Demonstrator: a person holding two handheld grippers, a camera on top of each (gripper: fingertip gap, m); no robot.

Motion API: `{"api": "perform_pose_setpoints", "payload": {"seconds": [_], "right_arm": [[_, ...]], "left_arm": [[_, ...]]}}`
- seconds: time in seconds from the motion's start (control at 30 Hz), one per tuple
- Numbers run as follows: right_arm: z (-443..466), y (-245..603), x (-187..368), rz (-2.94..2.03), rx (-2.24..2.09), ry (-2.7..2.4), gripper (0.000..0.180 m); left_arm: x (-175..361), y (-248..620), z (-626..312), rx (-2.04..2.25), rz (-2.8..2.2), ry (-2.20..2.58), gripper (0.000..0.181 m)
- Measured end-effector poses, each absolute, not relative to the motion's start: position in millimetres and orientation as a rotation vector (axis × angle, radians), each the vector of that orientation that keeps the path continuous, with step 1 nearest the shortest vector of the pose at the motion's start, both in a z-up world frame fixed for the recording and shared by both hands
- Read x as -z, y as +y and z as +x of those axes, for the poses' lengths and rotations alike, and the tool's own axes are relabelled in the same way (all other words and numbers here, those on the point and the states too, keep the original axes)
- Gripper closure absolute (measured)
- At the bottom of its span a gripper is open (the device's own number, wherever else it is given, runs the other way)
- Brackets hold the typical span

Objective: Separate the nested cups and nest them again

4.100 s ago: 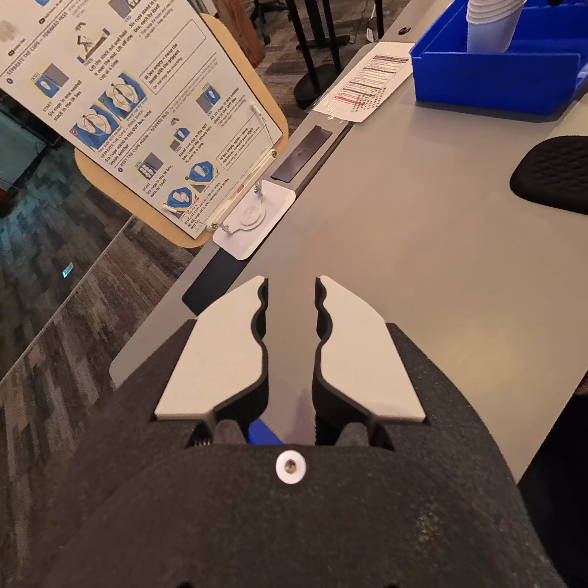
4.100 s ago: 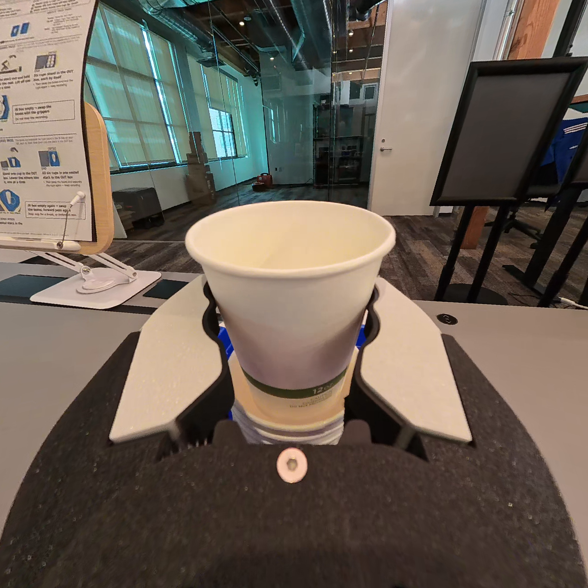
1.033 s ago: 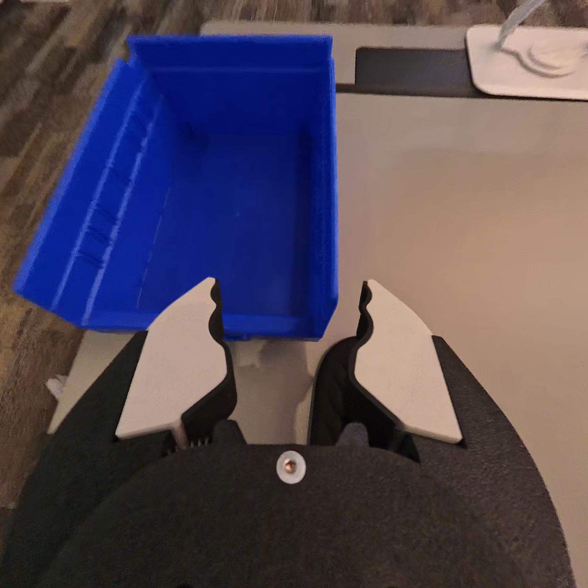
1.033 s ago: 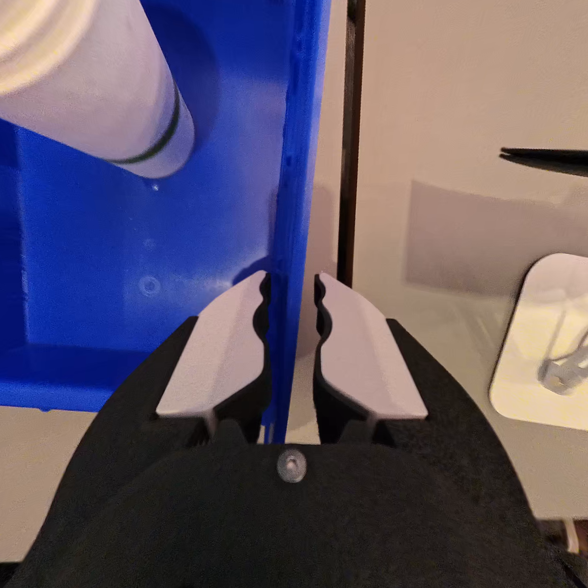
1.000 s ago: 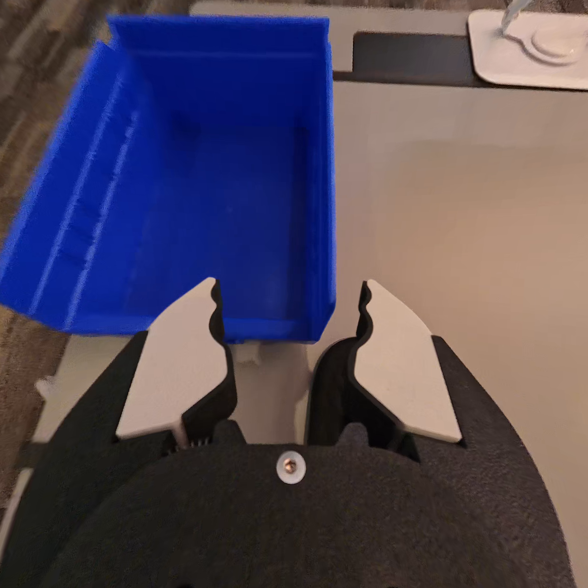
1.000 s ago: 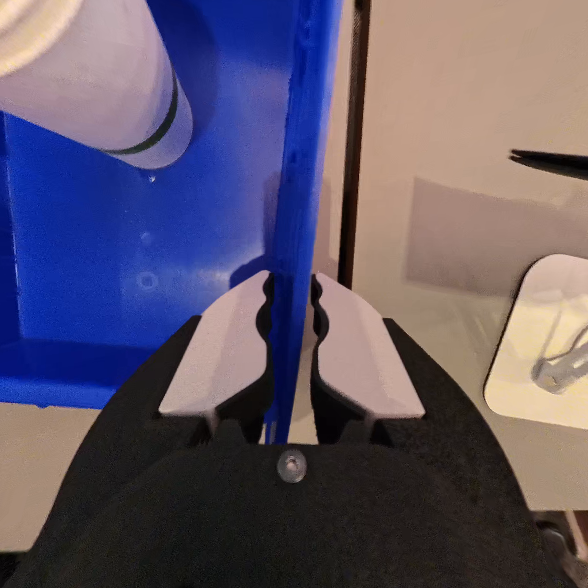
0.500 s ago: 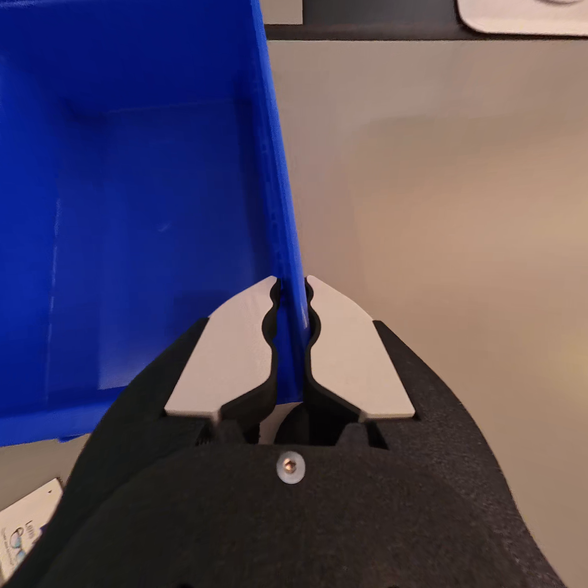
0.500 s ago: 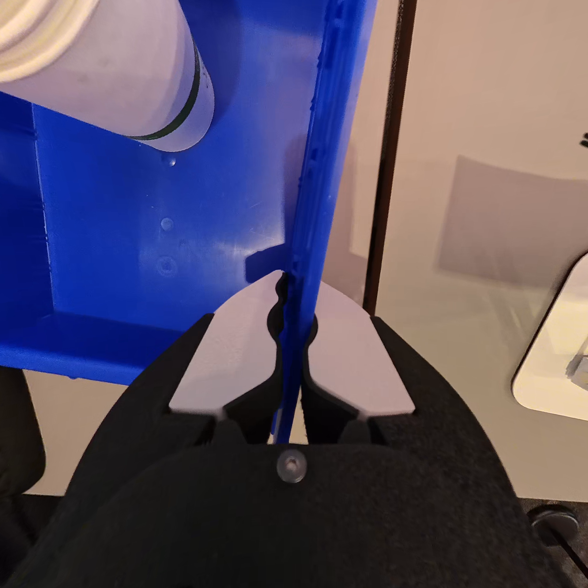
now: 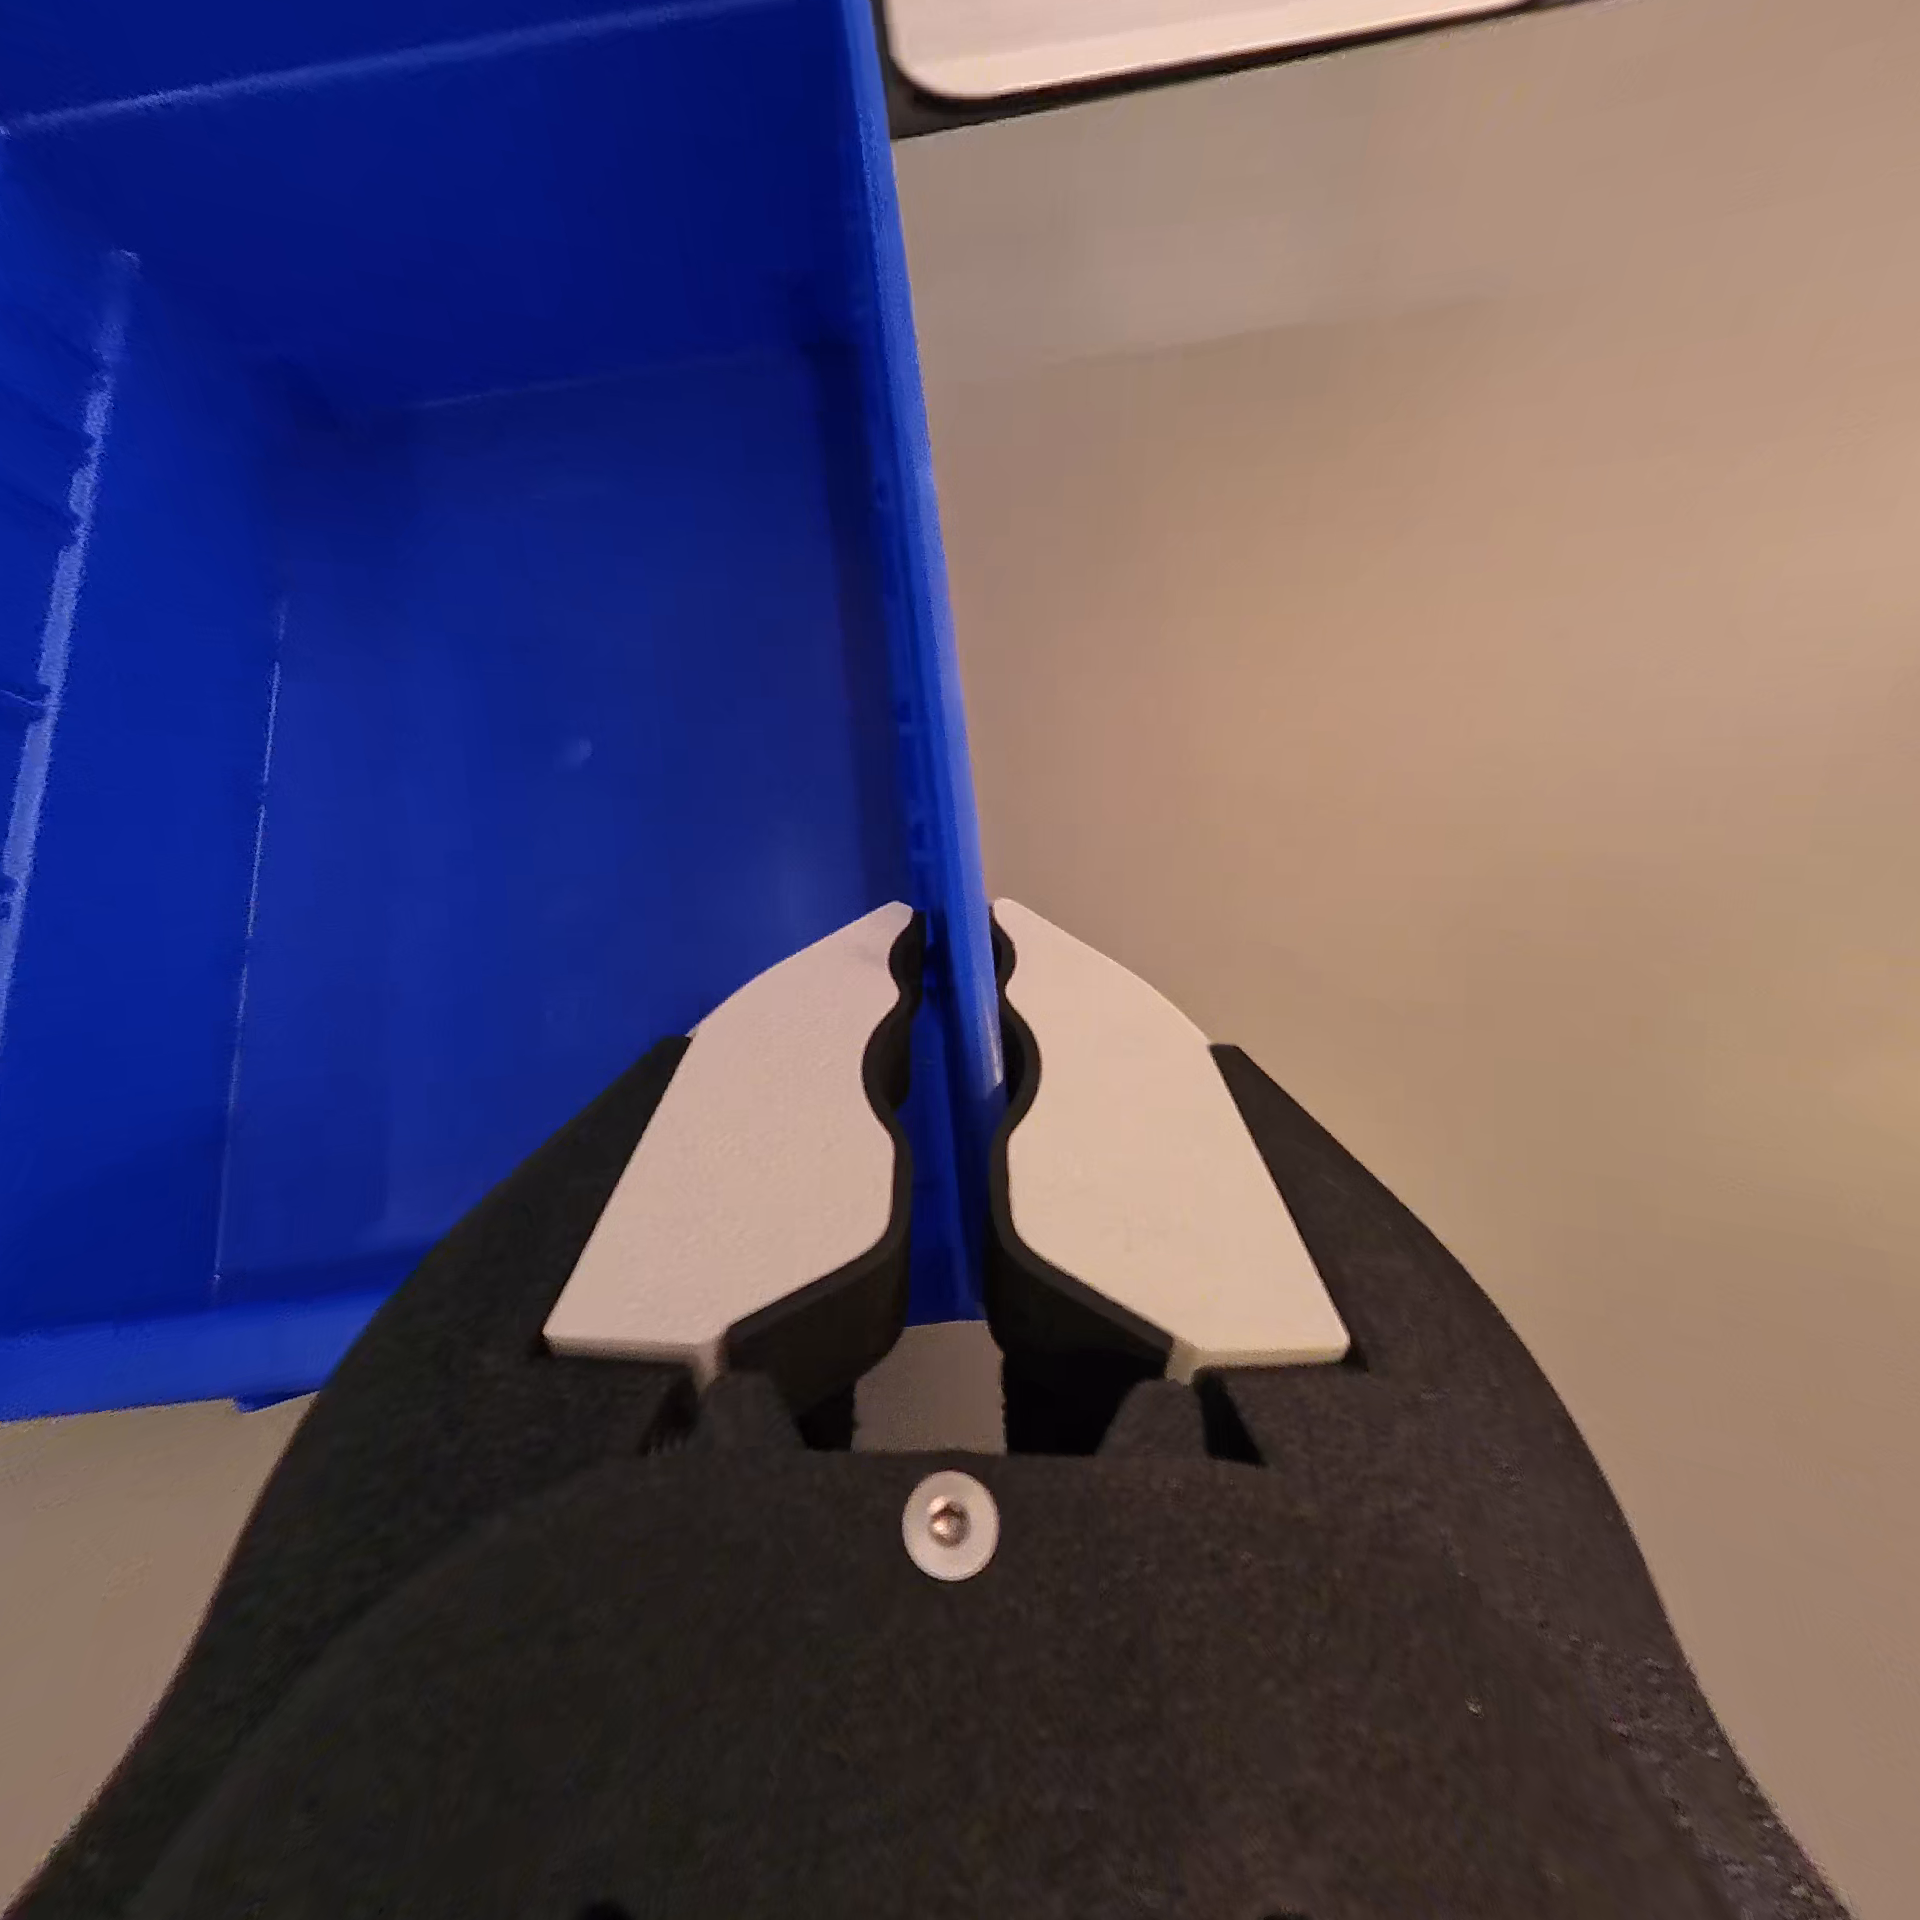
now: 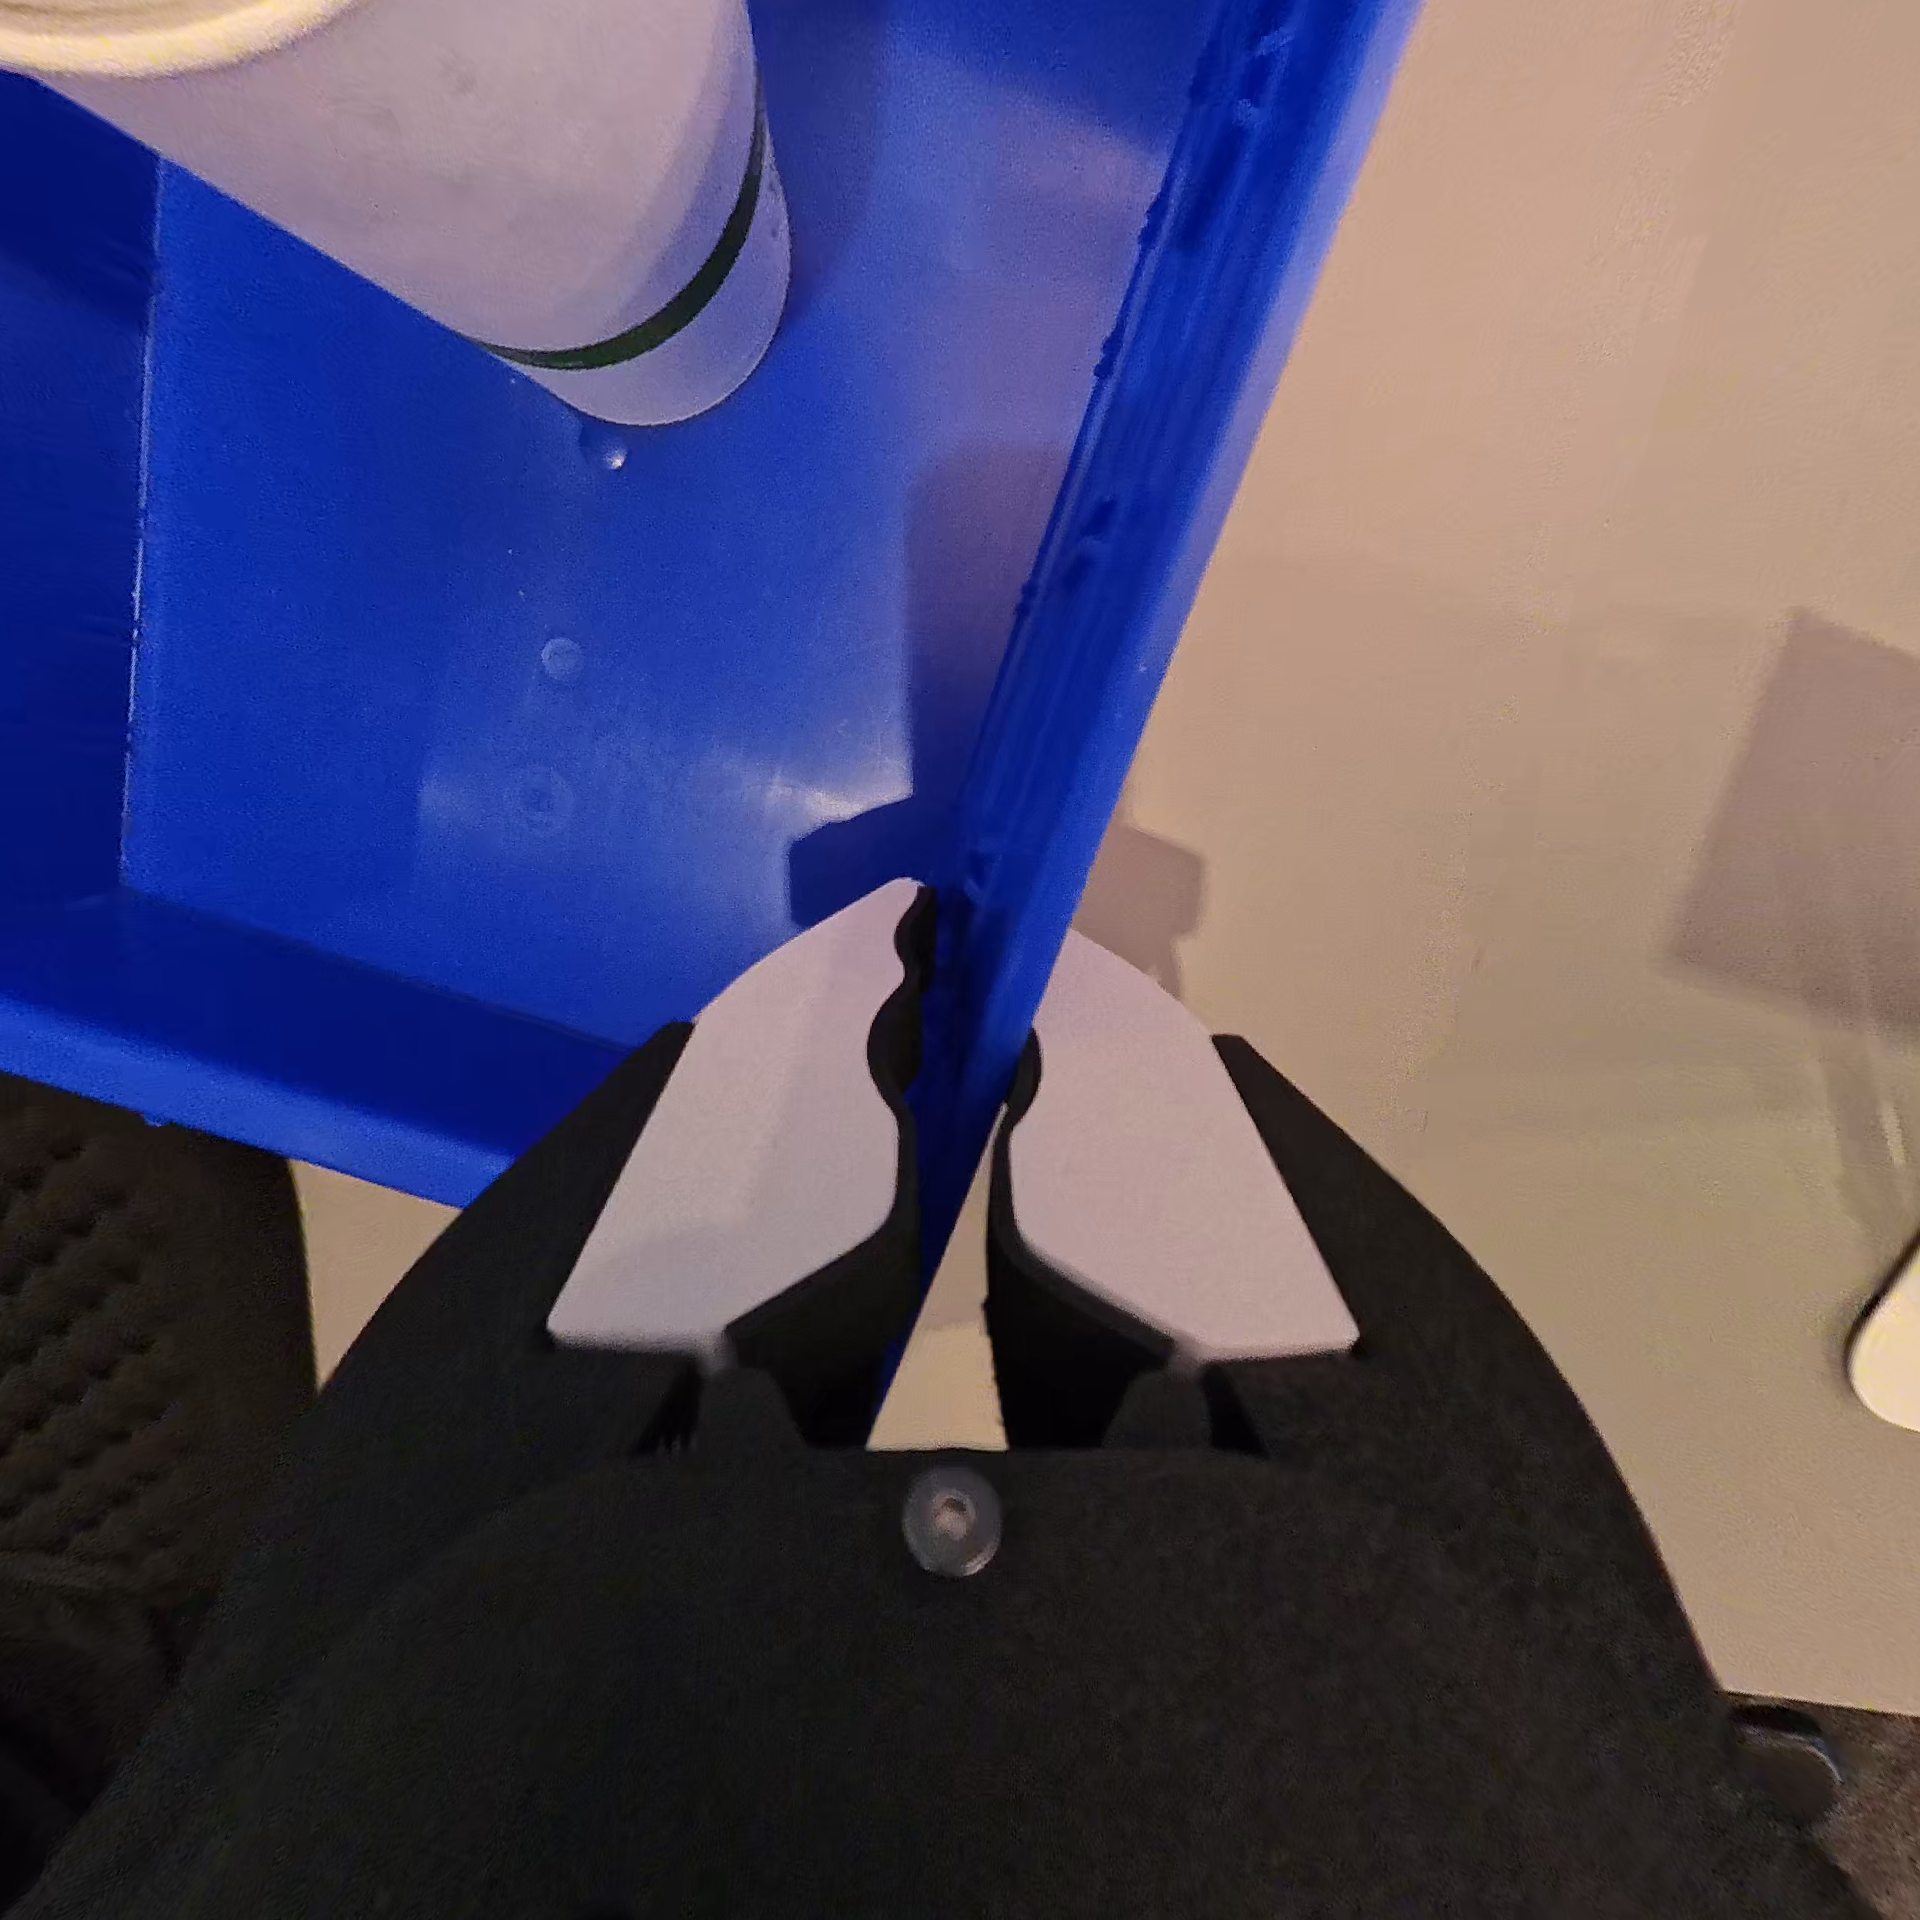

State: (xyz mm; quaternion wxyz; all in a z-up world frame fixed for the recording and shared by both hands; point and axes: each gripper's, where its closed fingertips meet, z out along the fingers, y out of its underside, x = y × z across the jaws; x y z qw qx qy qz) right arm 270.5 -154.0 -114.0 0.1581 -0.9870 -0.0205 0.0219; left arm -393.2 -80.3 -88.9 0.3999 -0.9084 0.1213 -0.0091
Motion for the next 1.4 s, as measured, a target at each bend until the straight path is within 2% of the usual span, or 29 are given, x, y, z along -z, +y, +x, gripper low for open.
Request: {"api": "perform_pose_setpoints", "payload": {"seconds": [0.17, 0.27, 0.53, 0.63, 0.93, 1.07, 1.2, 1.4], "right_arm": [[257.3, -150.9, 113.3, -2.874, -0.127, -0.067, 0.171], [270.5, -128.3, 105.8, -2.848, -0.087, -0.006, 0.156], [266.5, -95.5, 118.2, -2.975, -0.198, 0.138, 0.161], [272.4, -92.5, 122.5, -2.994, -0.161, 0.173, 0.173], [273.1, -88.9, 130.8, -3.027, -0.189, 0.142, 0.17], [268.8, -90.1, 135.1, -3.037, -0.262, 0.143, 0.174], [271.0, -91.4, 135.1, -3.034, -0.257, 0.094, 0.174], [272.4, -94.4, 132.5, -3.045, -0.237, 0.168, 0.176]], "left_arm": [[88.2, -93.1, -334.6, 0.066, -2.256, 0.396, 0.171], [87.0, -99.4, -299.3, 0.095, -2.219, 0.453, 0.169], [88.0, -106.5, -223.4, 0.174, -2.193, 0.541, 0.156], [88.3, -107.5, -200.0, 0.18, -2.183, 0.587, 0.151], [86.6, -119.4, -148.6, 0.418, -2.143, 0.649, 0.135], [68.9, -141.2, -142.8, 0.577, -2.056, 0.689, 0.121], [36.5, -175.0, -163.3, 0.672, -1.929, 0.708, 0.125], [27.2, -208.8, -234.5, 0.457, -1.877, 0.741, 0.131]]}}
